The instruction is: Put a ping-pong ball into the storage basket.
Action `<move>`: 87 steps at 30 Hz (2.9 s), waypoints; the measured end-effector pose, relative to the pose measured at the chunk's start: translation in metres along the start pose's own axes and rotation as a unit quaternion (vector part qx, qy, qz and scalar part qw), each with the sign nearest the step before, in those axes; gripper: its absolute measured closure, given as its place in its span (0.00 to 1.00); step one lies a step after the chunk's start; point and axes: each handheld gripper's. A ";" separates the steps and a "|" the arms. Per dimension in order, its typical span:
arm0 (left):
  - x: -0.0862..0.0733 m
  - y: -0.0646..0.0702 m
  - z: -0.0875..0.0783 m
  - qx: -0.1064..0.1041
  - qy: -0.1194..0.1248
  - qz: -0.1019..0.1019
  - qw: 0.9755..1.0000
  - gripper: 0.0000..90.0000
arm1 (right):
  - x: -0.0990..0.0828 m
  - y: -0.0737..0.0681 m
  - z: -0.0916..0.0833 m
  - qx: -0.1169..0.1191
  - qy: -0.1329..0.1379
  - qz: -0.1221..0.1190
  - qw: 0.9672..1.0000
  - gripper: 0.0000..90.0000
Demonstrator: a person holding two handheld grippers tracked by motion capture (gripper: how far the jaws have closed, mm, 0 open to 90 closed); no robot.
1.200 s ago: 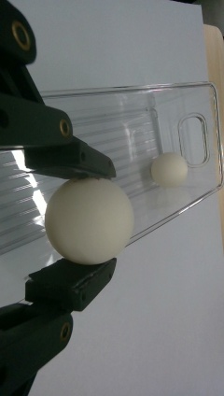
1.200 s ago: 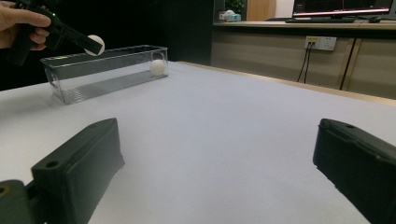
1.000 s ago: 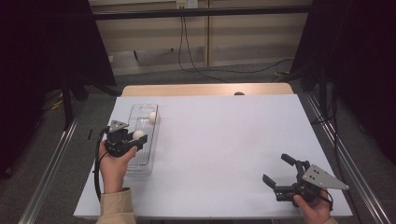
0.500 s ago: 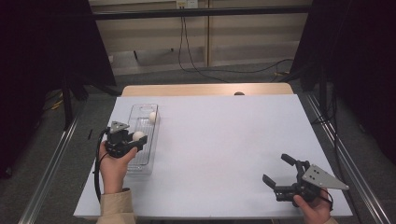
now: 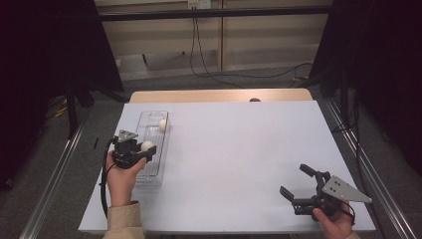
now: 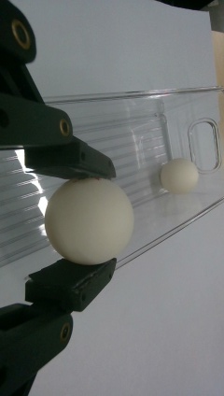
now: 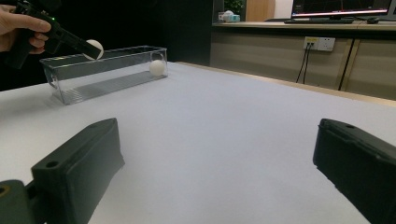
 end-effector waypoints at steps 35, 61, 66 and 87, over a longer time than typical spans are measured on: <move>-0.004 -0.002 -0.002 0.014 0.005 -0.005 1.000 0.48 | 0.002 -0.002 -0.005 -0.004 0.001 -0.004 1.000 0.01; -0.002 0.004 -0.006 0.000 0.043 0.006 0.999 0.11 | 0.002 -0.001 -0.005 -0.005 0.001 -0.002 1.000 0.01; -0.004 0.006 -0.010 -0.014 0.062 0.006 0.998 0.06 | 0.003 -0.002 -0.004 -0.003 0.002 -0.003 1.000 0.01; -0.012 0.014 -0.022 -0.055 0.116 0.033 0.991 0.03 | 0.002 -0.001 -0.005 -0.006 0.002 -0.002 1.000 0.01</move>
Point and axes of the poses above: each handheld gripper's, and its own axes: z roughly forward along the jaws, x roughly out of its top, y roughly to its right, and after that the axes turned 14 degrees about -x, right-handed
